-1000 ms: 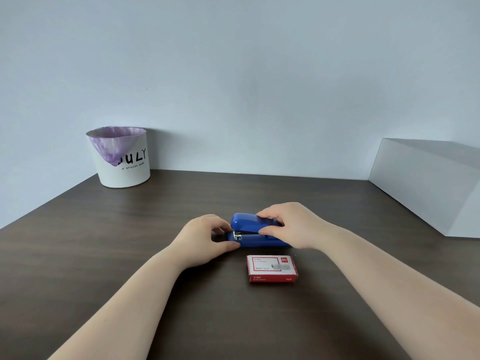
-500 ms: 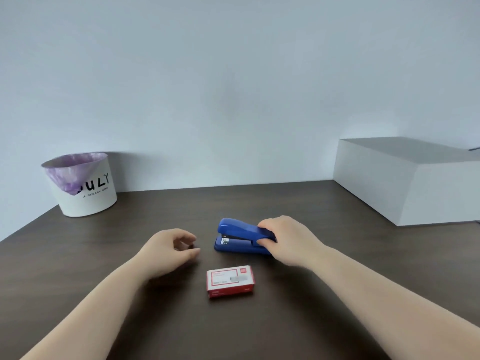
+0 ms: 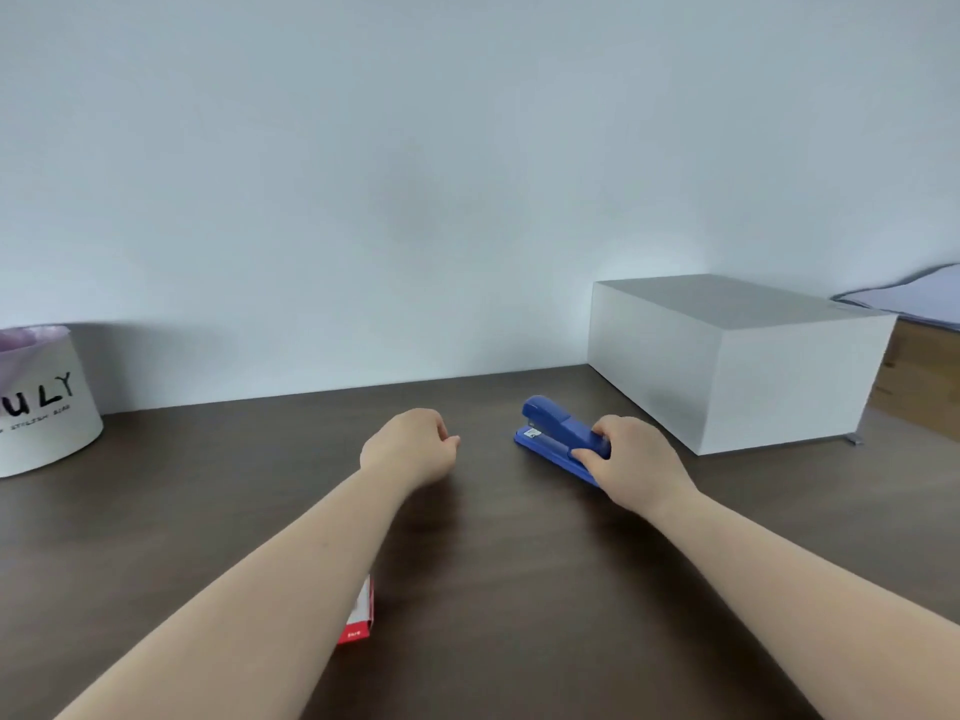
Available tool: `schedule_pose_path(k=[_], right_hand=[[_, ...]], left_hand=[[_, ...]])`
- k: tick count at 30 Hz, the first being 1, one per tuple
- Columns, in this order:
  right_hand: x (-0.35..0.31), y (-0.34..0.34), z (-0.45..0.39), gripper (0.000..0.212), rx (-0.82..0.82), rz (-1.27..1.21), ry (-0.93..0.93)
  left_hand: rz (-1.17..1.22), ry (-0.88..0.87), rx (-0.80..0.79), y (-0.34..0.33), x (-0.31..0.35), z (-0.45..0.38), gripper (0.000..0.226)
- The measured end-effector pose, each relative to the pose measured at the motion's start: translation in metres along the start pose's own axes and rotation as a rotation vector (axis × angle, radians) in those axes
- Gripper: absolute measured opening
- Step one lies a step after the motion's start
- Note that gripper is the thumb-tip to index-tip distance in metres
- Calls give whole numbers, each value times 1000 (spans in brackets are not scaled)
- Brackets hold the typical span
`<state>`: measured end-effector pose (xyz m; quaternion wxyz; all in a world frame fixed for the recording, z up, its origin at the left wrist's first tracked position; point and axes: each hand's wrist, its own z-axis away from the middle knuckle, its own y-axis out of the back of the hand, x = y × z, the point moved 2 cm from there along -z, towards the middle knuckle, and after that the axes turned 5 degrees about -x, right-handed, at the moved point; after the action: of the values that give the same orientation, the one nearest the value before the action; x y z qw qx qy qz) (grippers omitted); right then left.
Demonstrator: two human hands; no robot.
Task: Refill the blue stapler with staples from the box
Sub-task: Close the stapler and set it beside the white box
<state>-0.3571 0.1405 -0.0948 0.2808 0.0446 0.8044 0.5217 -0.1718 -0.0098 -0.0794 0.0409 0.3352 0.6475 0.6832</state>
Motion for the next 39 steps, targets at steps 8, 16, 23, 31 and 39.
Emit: schedule_pose_path(k=[8, 16, 23, 31, 39], right_hand=[[31, -9, -42, 20, 148, -7, -114], [42, -21, -88, 15, 189, 1, -184], [53, -28, -129, 23, 201, 19, -218], [53, -38, -148, 17, 239, 100, -259], [55, -40, -146, 20, 182, 127, -254]], left_hand=[[134, 60, 100, -52, 54, -35, 23], [138, 50, 106, -63, 68, -65, 22], [137, -16, 103, -66, 68, -69, 19], [141, -85, 88, -68, 72, -69, 18], [152, -105, 98, -67, 73, -66, 17]])
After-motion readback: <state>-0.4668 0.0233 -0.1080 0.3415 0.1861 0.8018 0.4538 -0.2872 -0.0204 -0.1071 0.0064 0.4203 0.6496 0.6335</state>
